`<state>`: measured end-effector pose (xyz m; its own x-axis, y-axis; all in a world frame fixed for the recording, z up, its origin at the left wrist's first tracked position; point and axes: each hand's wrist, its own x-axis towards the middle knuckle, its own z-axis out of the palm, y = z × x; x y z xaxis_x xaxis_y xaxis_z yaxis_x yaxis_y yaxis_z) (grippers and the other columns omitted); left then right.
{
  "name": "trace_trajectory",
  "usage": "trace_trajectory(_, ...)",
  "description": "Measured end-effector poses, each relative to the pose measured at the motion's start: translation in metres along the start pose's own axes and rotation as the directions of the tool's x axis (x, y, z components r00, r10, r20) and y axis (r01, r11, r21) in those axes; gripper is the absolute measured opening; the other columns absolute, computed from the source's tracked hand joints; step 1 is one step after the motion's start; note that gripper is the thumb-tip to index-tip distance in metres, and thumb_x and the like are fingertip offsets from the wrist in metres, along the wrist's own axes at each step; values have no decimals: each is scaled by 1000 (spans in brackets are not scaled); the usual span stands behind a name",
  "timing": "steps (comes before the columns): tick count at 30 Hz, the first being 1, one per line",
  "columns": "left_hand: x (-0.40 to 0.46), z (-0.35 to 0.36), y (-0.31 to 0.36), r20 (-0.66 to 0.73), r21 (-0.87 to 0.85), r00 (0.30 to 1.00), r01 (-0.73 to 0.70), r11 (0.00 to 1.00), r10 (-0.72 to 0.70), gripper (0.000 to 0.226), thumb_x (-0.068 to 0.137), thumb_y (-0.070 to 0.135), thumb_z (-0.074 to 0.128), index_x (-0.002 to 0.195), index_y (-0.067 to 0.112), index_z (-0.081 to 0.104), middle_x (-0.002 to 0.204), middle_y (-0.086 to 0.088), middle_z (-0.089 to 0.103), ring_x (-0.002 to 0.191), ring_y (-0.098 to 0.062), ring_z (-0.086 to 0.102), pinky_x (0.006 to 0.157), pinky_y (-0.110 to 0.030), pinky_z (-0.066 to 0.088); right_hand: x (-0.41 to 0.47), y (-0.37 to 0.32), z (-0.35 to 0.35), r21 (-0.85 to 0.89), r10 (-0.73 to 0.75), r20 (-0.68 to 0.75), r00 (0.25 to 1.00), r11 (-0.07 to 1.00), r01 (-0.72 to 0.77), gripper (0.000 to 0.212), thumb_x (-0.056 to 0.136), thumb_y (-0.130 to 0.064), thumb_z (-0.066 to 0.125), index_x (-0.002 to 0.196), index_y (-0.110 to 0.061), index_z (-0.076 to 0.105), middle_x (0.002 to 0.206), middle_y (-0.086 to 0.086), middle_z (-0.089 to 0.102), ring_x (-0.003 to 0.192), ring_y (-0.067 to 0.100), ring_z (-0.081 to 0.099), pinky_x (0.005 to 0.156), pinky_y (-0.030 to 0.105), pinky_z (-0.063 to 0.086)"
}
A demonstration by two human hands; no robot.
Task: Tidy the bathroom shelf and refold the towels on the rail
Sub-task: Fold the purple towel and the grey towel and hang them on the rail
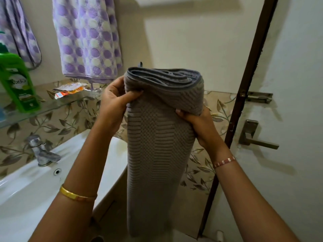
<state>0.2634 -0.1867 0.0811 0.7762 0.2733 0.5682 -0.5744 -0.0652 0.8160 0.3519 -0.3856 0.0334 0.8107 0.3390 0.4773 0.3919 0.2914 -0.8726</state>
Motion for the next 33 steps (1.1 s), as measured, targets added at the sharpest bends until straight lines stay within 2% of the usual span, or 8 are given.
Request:
trace_trajectory(3,-6,-25,-2,57,137,998,-10,991,2,70,69,40,73,128,13,45,115,5,64,112,-11,58,86,-18,50,10,-11,14,-21,-42,-36,998,999,41,22,71,-11,76,84,-28,69,86,-9,72,84,9,68,71,25,56)
trace_trajectory(8,-39,-28,-39,58,222,971,213,951,-231,93,25,67,79,106,36,46,103,13,62,90,5,63,67,-10,51,22,-28,33,-22,-66,-68,996,998,64,16,70,-13,77,79,-23,68,77,-11,72,75,7,69,66,22,57)
trace_trajectory(13,-43,-19,-65,4,164,960,276,947,-280,67,38,45,79,99,34,52,103,8,63,98,-9,61,82,-30,54,26,-39,40,-38,-86,-92,992,996,82,17,70,-14,77,82,-23,69,83,-6,72,80,11,69,69,25,57)
trace_trajectory(18,-28,-14,-64,68,-30,944,324,945,-322,55,46,17,81,93,25,55,87,8,68,79,-5,68,63,-19,54,31,-52,45,-124,-192,-128,973,977,176,15,71,-15,76,80,-21,67,78,-9,70,71,3,68,64,18,54)
trace_trajectory(20,-18,-7,-57,38,-46,947,319,947,-318,49,50,25,77,93,24,54,93,4,65,83,-10,66,64,-22,53,33,-56,51,-241,-297,-159,942,937,254,13,73,-16,76,82,-16,66,78,-9,68,68,-1,64,65,18,53)
trace_trajectory(24,7,7,-40,-14,-76,981,192,978,-194,25,71,15,71,92,23,60,86,9,70,81,-7,67,67,-20,55,35,-58,64,-577,-506,-286,814,769,276,57,78,-31,71,124,-6,48,111,0,58,99,6,55,86,15,45)
trace_trajectory(27,25,10,-25,-25,-77,993,113,991,-115,23,78,7,65,100,11,60,96,-3,67,89,-17,65,81,-28,54,20,-43,74,-837,-701,-201,685,486,252,76,84,-45,57,142,-8,26,143,15,37,132,21,34,109,34,30)
trace_trajectory(33,82,15,24,42,-75,996,-79,994,82,21,78,8,65,94,21,59,93,4,65,83,-5,63,74,-15,54,1,22,90,-929,-668,138,731,168,330,76,85,-53,44,146,-22,11,154,11,11,143,27,9,111,59,16)
